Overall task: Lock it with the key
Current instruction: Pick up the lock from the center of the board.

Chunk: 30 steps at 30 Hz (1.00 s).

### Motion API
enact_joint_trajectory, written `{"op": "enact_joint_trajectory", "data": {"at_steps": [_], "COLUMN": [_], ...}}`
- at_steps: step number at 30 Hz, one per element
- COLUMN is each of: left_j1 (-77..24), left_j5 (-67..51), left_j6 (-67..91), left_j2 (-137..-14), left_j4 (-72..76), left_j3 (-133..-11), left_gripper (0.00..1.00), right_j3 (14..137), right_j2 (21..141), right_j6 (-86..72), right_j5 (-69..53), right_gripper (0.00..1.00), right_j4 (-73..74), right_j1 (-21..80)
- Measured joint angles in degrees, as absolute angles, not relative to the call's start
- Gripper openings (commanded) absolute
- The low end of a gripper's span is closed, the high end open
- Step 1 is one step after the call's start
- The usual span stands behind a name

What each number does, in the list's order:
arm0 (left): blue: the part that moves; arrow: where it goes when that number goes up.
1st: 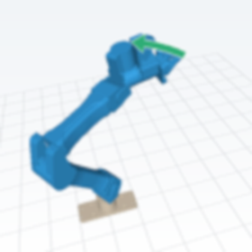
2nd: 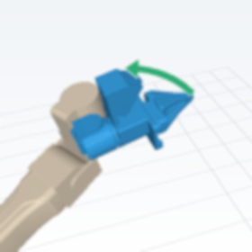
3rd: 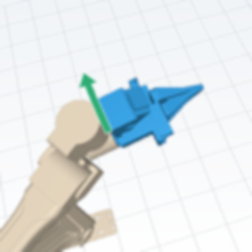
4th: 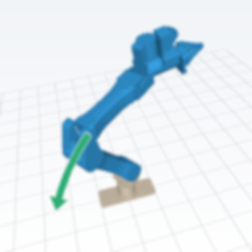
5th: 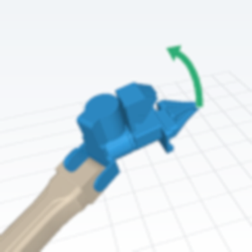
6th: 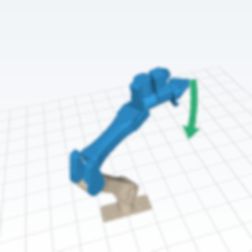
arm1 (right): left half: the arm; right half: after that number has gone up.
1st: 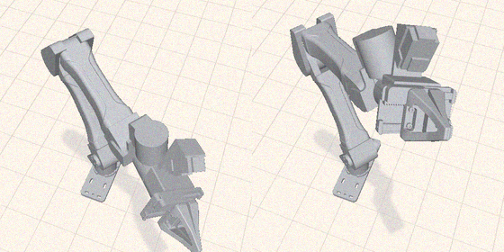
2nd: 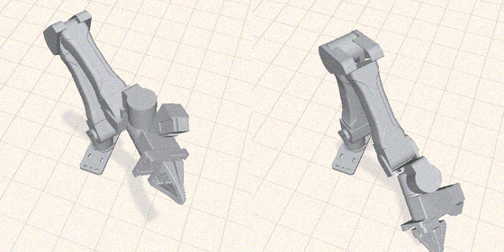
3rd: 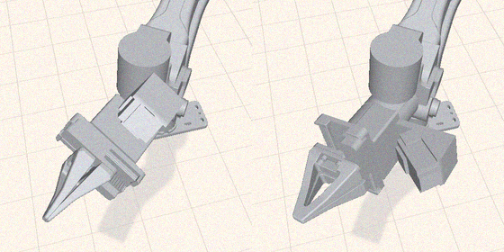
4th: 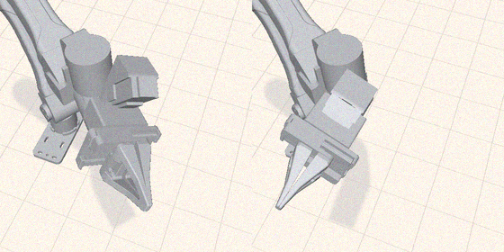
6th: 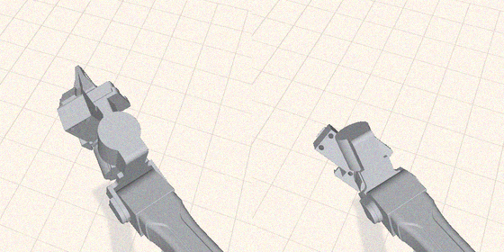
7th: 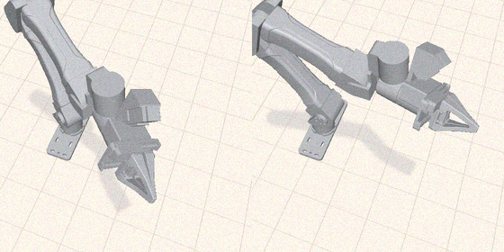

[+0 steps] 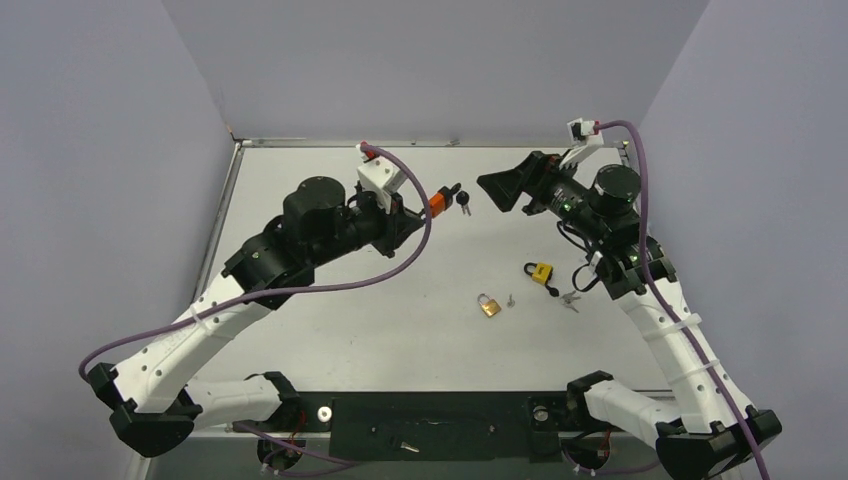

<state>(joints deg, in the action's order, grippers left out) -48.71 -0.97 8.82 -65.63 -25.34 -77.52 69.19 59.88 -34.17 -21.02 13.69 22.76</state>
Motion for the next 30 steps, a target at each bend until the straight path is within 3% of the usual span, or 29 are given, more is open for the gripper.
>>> {"op": "enact_joint_trajectory", "data": {"at_steps": [13, 18, 23, 30], "left_j1": [-48.27, -48.27, -48.27, -48.27], "left_j5": [-24.32, -29.69, -33.06, -35.97], "left_j6": [8.19, 9.28, 10.28, 11.33], "left_j2": [-63.57, -62.7, -62.67, -62.52], "left_j4": [-41.04, -42.02, -42.06, -41.87], "left_j3": [-91.07, -91.07, -91.61, -92.95], "left_gripper": [0.0, 0.0, 0.0, 0.0], "right_j3": [70.83, 71.05, 71.81, 71.07], "right_j2": [62.04, 61.36, 59.94, 54.15], "right_j6": [-32.51, -33.8, -29.36, -25.04], "right_j5": [-57.1, -62.37, -63.46, -63.02], "right_gripper": [0.8, 0.75, 0.72, 0.66], "right_j4": [-0.95, -4.78, 0.36, 6.48], "right_j1": [20.62, 25.78, 32.75, 33.08]}}
